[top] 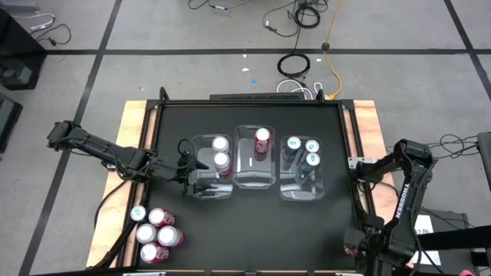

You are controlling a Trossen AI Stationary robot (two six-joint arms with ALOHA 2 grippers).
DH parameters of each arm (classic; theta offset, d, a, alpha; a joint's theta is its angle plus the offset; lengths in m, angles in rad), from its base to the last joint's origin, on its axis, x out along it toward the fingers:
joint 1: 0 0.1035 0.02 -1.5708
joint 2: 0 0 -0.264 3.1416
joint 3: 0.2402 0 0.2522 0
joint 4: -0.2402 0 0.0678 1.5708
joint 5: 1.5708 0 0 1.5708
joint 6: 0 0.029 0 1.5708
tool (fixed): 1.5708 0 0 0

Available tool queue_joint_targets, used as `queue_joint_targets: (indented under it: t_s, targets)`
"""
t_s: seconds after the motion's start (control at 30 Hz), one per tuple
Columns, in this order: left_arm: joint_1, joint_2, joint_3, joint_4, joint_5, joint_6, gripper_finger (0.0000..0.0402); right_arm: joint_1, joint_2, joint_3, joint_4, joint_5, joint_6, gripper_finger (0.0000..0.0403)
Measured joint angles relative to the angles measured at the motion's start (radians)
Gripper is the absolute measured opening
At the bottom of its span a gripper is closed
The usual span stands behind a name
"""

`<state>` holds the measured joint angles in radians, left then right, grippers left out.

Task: Sort soda cans
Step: Put the bottom right red soda can into the center transparent bin

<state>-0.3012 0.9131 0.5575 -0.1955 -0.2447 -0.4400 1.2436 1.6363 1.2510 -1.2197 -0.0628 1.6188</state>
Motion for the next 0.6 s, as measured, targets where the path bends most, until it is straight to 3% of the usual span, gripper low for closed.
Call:
queue_joint_targets:
  t_s: [0.13,0.6]
  targets:
    - [0.0,0.0,0.0,0.0,0.0,0.0,0.0386,-0.009,-0.032,-0.006,-0.031,0.062,0.014,0.0313]
    - [0.0,0.0,0.0,0.0,0.0,0.0,0.0386,-0.014,-0.034,-0.005,-0.023,0.063,0.011,0.0313]
